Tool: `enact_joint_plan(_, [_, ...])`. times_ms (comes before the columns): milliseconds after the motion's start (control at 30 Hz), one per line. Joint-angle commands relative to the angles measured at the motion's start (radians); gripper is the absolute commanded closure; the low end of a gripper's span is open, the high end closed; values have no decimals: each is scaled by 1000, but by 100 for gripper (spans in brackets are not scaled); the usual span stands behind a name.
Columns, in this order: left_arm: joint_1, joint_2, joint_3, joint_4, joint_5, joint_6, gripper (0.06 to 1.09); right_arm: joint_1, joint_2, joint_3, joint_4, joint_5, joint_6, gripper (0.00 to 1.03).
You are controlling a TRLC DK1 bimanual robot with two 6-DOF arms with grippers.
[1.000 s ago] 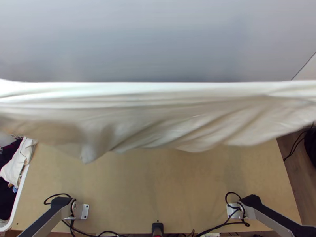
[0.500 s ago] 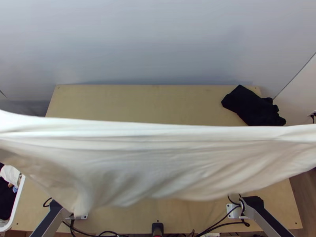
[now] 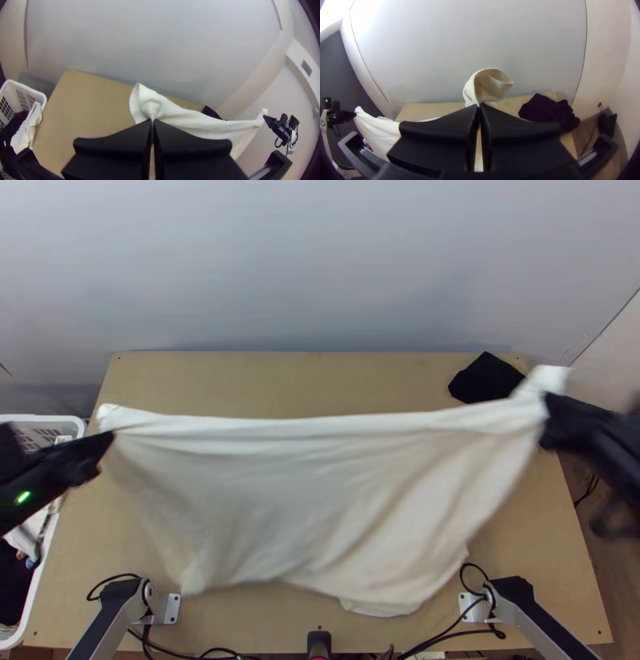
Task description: Fold the t-shirt
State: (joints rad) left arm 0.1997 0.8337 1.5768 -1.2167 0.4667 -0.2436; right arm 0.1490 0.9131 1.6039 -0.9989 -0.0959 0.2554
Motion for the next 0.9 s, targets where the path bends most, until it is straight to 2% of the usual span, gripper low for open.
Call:
enact_joint_plan(0, [-16, 39, -351, 324, -73, -103, 105, 9, 147, -308, 281, -56, 68, 100])
enact_joint_plan(100, [-72, 128, -413, 434, -138, -126, 105, 0, 282, -329, 381, -71, 81, 100])
enact_joint_plan(200, [-91, 226, -463, 560, -166, -146, 105, 0, 429, -318, 471, -71, 85, 100])
enact_joint_plan(333, [-115, 401, -474, 711, -226, -180, 105, -3, 618, -252, 542, -71, 90, 100])
enact_joint_plan(633, [-120, 768, -367, 959, -329, -194, 105, -6, 968, 33, 553, -70, 93, 100])
enact_joint_plan(867, [-123, 973, -230, 1065, -367, -161, 105, -2, 1195, 281, 528, -21, 91, 100])
